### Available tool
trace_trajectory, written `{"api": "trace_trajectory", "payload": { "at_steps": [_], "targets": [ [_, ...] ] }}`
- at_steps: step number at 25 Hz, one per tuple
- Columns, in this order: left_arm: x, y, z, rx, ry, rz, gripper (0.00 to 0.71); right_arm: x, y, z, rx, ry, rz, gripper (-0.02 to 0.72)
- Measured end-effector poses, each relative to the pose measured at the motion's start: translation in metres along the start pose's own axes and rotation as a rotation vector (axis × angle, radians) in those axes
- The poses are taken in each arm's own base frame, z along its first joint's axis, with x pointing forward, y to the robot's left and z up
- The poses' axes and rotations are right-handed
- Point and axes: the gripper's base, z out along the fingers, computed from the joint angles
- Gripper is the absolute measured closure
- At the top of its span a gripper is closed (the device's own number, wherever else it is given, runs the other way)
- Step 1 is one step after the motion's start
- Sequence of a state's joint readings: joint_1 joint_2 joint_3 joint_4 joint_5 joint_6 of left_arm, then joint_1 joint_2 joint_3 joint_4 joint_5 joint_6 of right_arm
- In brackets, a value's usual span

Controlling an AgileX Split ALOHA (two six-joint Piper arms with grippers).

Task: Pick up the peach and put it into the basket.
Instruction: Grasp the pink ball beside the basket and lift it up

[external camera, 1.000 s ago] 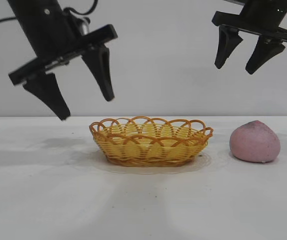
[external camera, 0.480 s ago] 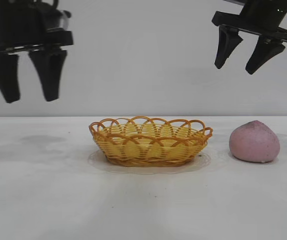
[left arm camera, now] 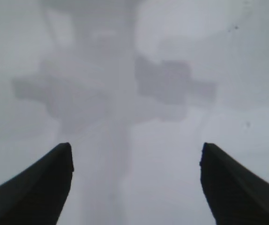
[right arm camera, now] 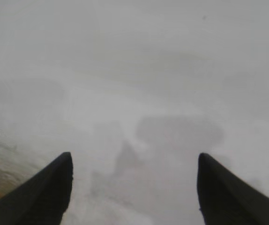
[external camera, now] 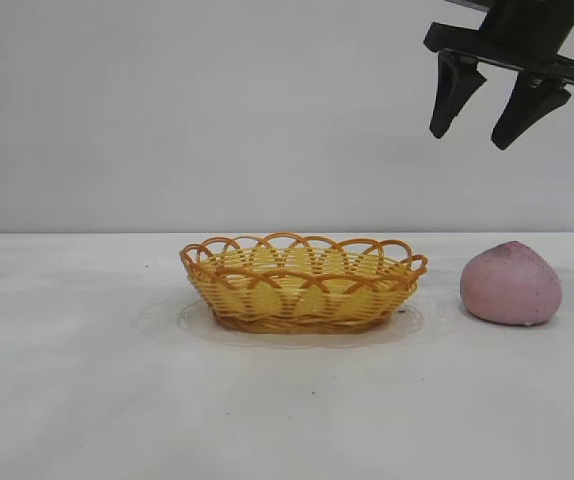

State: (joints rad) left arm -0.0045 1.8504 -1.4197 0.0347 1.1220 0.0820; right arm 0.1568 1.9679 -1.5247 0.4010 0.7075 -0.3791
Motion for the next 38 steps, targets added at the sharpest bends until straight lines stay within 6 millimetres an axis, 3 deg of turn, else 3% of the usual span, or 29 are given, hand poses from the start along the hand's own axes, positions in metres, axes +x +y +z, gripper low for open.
{"api": "trace_trajectory", "payload": {
  "at_steps": [6, 12, 18, 26, 32, 38],
  "targets": [
    [0.025, -0.004, -0.067, 0.024, -0.155, -0.029, 0.177, 0.000, 0.000, 0.000, 0.005, 0.002, -0.007, 0.179],
    [0.089, -0.009, -0.095, 0.019, -0.239, -0.045, 0.177, 0.000, 0.000, 0.000, 0.005, 0.002, -0.007, 0.179],
    [0.160, -0.016, -0.095, 0.016, -0.279, -0.048, 0.177, 0.000, 0.000, 0.000, 0.005, 0.002, -0.007, 0.179],
    [0.251, -0.026, -0.078, 0.014, -0.370, -0.050, 0.177, 0.001, 0.000, 0.000, 0.003, 0.007, -0.007, 0.179],
    [0.310, -0.034, -0.068, 0.029, -0.568, -0.058, 0.177, 0.001, 0.000, 0.000, 0.002, 0.010, -0.007, 0.179],
    [0.358, -0.039, -0.078, 0.007, -0.884, -0.054, 0.177, 0.001, 0.000, 0.000, 0.002, 0.010, -0.007, 0.179]
  ]
}}
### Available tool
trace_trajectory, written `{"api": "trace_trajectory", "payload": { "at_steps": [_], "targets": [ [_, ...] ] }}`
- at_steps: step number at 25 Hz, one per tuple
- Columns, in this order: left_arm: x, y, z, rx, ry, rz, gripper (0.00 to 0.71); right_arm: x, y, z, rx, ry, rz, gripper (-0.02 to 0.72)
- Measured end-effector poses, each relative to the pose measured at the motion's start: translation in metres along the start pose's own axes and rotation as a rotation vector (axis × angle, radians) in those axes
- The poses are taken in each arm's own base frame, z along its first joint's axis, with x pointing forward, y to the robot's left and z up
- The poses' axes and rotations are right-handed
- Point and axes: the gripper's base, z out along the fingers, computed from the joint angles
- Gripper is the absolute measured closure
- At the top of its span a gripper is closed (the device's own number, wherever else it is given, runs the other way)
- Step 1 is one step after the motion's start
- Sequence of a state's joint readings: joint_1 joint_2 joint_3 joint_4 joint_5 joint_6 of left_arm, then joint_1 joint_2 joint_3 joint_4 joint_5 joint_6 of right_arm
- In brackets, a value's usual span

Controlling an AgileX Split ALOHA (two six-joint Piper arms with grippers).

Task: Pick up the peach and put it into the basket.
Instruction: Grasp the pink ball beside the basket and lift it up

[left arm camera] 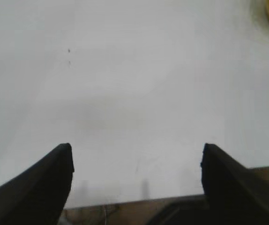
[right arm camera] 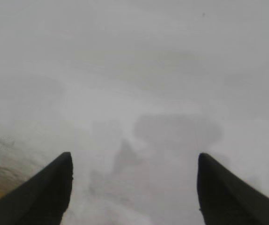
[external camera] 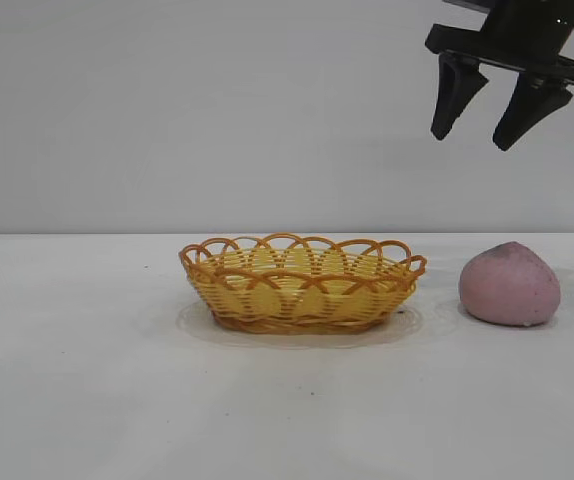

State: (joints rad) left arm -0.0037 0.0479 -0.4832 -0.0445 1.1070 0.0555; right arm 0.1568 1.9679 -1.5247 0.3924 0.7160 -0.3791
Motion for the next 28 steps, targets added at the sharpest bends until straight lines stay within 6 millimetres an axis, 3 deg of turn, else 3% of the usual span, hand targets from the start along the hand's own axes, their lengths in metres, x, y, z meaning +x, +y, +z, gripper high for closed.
{"api": "trace_trajectory", "payload": {
  "at_steps": [3, 16, 28],
  "targets": [
    [0.006, -0.001, -0.008, -0.002, -0.051, 0.003, 0.177, 0.000, 0.000, 0.001, 0.001, 0.002, -0.001, 0.179],
    [0.007, 0.000, -0.008, -0.003, -0.053, 0.003, 0.177, 0.001, -0.002, 0.001, 0.013, 0.016, -0.017, 0.179],
    [0.007, -0.001, -0.008, -0.037, -0.053, -0.020, 0.177, 0.015, 0.000, 0.000, -0.015, 0.167, -0.043, 0.179]
  ]
}}
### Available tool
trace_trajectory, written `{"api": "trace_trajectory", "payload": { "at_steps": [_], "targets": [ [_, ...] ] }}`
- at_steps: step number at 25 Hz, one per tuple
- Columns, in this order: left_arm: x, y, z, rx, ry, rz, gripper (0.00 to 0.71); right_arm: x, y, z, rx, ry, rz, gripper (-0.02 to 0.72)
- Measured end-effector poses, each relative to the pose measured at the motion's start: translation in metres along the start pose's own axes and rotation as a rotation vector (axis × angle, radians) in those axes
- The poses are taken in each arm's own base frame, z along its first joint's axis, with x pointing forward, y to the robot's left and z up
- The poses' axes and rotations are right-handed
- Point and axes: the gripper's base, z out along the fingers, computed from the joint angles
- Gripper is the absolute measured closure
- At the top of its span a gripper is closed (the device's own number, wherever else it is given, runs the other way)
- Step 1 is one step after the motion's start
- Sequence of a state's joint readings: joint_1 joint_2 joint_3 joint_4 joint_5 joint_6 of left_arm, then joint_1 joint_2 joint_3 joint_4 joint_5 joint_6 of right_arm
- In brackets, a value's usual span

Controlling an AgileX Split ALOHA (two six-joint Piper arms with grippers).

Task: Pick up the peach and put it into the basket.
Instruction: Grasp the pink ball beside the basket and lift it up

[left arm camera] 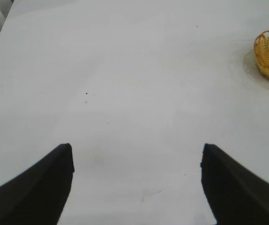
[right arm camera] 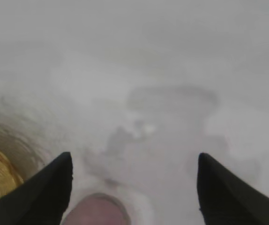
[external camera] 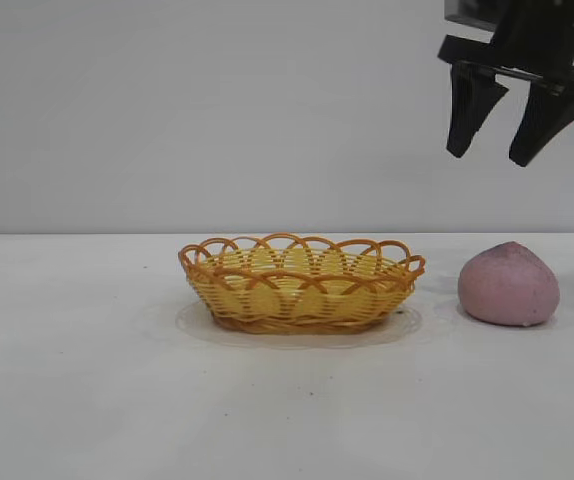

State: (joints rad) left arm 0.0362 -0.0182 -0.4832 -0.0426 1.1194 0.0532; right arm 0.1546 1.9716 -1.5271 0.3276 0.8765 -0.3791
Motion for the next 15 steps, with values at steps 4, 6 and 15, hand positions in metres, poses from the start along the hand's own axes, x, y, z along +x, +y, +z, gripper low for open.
{"api": "trace_trajectory", "payload": {
  "at_steps": [4, 6, 15],
  "targets": [
    [0.000, 0.000, 0.000, 0.000, 0.000, 0.000, 0.177, 0.010, 0.004, -0.001, -0.039, 0.109, 0.009, 0.233],
    [0.000, 0.000, 0.000, 0.000, 0.000, 0.000, 0.177, 0.015, 0.006, -0.001, -0.062, 0.169, 0.016, 0.290],
    [0.000, 0.000, 0.000, 0.000, 0.000, 0.000, 0.177, 0.026, 0.040, 0.003, -0.049, 0.341, -0.029, 0.290]
  ]
}}
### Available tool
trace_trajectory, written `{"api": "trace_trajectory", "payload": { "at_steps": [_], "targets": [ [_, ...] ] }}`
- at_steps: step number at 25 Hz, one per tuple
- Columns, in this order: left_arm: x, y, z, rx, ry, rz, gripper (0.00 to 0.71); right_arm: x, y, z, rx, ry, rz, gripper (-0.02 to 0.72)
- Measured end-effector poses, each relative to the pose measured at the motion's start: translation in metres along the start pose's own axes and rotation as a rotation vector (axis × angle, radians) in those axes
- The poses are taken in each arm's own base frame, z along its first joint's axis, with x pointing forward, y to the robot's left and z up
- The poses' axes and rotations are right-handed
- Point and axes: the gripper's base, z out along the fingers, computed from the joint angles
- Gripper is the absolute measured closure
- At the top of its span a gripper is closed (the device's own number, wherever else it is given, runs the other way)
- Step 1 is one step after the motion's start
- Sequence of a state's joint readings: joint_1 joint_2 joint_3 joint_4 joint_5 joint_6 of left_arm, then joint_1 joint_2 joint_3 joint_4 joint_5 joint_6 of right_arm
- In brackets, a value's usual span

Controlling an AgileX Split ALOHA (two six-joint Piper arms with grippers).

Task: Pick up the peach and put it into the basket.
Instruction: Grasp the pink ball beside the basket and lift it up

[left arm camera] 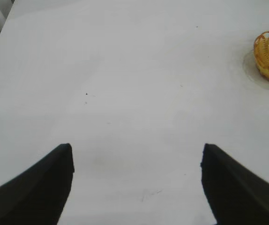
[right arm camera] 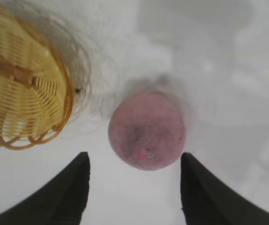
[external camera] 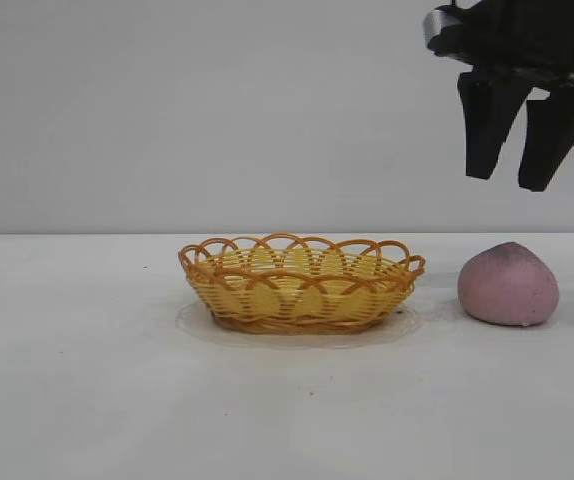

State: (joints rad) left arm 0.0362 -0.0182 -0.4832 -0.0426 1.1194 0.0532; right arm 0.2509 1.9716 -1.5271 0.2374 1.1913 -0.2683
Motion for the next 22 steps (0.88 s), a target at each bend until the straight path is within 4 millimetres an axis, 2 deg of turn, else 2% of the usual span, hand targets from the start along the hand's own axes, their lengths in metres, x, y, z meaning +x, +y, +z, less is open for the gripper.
{"api": "trace_trajectory", "payload": {
  "at_steps": [3, 9, 12, 16, 17, 18, 19, 22],
  "targets": [
    [0.000, 0.000, 0.000, 0.000, 0.000, 0.000, 0.177, 0.000, 0.003, 0.007, 0.025, 0.032, 0.022, 0.290],
    [0.000, 0.000, 0.000, 0.000, 0.000, 0.000, 0.177, -0.003, -0.006, 0.039, 0.031, 0.118, 0.054, 0.290],
    [0.000, 0.000, 0.000, 0.000, 0.000, 0.000, 0.177, -0.004, -0.009, 0.054, 0.021, 0.153, 0.064, 0.402],
    [0.000, 0.000, 0.000, 0.000, 0.000, 0.000, 0.177, -0.004, -0.011, 0.062, 0.016, 0.174, 0.063, 0.617],
    [0.000, 0.000, 0.000, 0.000, 0.000, 0.000, 0.177, -0.003, -0.011, 0.062, 0.014, 0.177, 0.058, 0.650],
    [0.000, 0.000, 0.000, 0.000, 0.000, 0.000, 0.177, -0.003, -0.010, 0.061, 0.012, 0.176, 0.055, 0.645],
    [0.000, 0.000, 0.000, 0.000, 0.000, 0.000, 0.177, -0.004, -0.010, 0.060, 0.013, 0.172, 0.050, 0.703],
    [0.000, 0.000, 0.000, 0.000, 0.000, 0.000, 0.177, -0.005, -0.008, 0.049, 0.016, 0.141, 0.042, 0.703]
  ]
}}
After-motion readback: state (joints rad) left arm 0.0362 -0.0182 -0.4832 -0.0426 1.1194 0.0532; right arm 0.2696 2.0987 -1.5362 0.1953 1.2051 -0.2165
